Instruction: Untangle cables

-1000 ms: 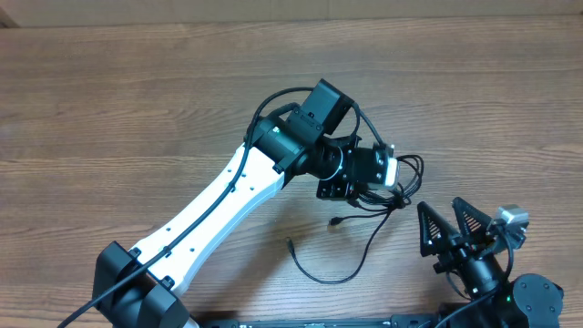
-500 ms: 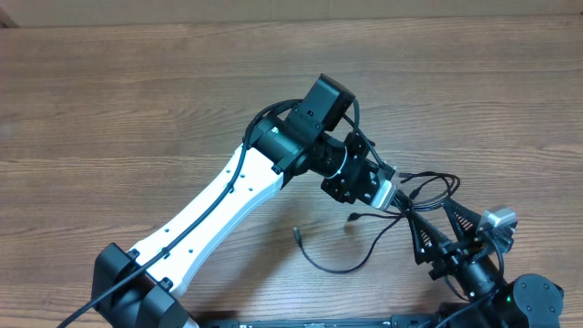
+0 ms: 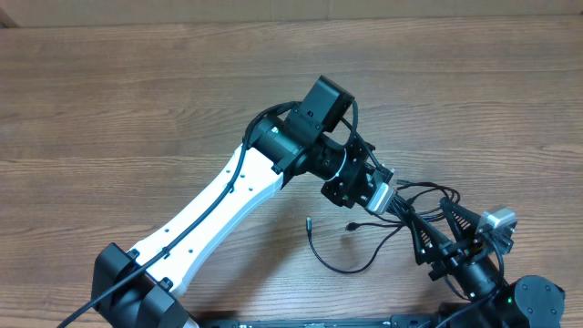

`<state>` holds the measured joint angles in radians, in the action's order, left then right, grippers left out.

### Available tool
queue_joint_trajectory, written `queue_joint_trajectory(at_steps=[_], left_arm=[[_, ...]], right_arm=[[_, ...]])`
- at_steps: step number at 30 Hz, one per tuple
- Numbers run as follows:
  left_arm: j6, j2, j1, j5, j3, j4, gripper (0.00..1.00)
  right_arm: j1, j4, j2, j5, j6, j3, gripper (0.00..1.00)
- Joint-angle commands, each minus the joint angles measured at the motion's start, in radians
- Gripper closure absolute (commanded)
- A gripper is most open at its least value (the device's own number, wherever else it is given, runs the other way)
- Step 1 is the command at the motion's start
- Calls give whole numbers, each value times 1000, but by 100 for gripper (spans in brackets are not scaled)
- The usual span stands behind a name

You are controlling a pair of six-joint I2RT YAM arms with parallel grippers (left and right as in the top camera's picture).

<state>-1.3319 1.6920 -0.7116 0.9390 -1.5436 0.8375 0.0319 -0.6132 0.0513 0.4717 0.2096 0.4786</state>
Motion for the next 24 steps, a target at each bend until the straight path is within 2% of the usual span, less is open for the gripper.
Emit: queue_joint_trajectory(at_steps=[1, 13, 20, 24], left_arm=[[-48, -41, -5, 48, -13, 30, 96], [-48, -41, -5, 172, -13, -2, 96], [140, -41, -5, 176, -13, -138, 96], [210, -41, -5, 177, -13, -190, 96]], right_arm=[[-3, 16, -3, -11, 21, 5, 31], [-3, 24, -3, -21, 51, 5, 32], [-3, 24, -3, -21, 51, 5, 32], [-3, 24, -3, -21, 51, 5, 32]])
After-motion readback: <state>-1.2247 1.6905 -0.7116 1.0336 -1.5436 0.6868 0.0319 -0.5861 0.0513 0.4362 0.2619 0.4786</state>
